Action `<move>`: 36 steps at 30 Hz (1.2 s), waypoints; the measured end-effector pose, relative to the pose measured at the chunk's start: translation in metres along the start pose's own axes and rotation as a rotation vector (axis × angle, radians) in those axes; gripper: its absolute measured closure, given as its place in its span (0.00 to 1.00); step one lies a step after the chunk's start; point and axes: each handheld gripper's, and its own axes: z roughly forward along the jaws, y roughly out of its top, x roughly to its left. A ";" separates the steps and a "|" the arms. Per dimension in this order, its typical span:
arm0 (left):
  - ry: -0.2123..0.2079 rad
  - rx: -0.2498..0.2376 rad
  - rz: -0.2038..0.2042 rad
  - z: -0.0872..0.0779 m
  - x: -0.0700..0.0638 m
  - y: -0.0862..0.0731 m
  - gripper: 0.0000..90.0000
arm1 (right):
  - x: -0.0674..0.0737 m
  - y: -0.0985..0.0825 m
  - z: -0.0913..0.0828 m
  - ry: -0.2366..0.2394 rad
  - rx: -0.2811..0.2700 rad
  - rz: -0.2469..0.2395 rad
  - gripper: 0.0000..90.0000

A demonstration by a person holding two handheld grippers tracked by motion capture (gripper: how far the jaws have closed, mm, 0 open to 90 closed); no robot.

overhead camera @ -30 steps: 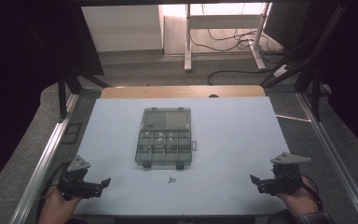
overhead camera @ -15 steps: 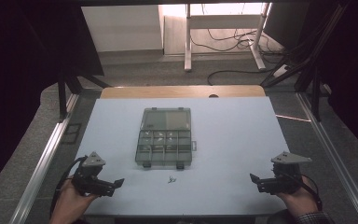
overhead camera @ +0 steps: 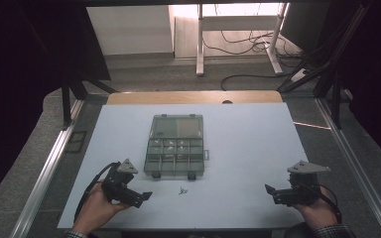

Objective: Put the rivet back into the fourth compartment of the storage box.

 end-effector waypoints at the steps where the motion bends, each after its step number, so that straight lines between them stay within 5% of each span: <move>1: 0.000 0.000 0.000 0.000 0.000 0.000 0.02 | 0.000 0.000 0.000 0.001 0.001 0.002 0.00; 7: -0.055 0.059 0.076 0.022 -0.015 0.020 0.11 | 0.001 0.000 0.001 0.007 0.011 -0.006 0.00; 15: -0.099 0.082 0.112 0.042 -0.026 0.038 0.29 | 0.001 0.000 0.002 0.009 0.018 -0.013 0.00; 22: -0.133 0.155 0.201 0.066 -0.037 0.054 0.55 | 0.002 -0.001 0.004 0.010 0.031 -0.025 0.00; 36: -0.137 0.174 0.232 0.082 -0.045 0.062 0.84 | 0.003 -0.001 0.005 0.008 0.054 -0.039 0.00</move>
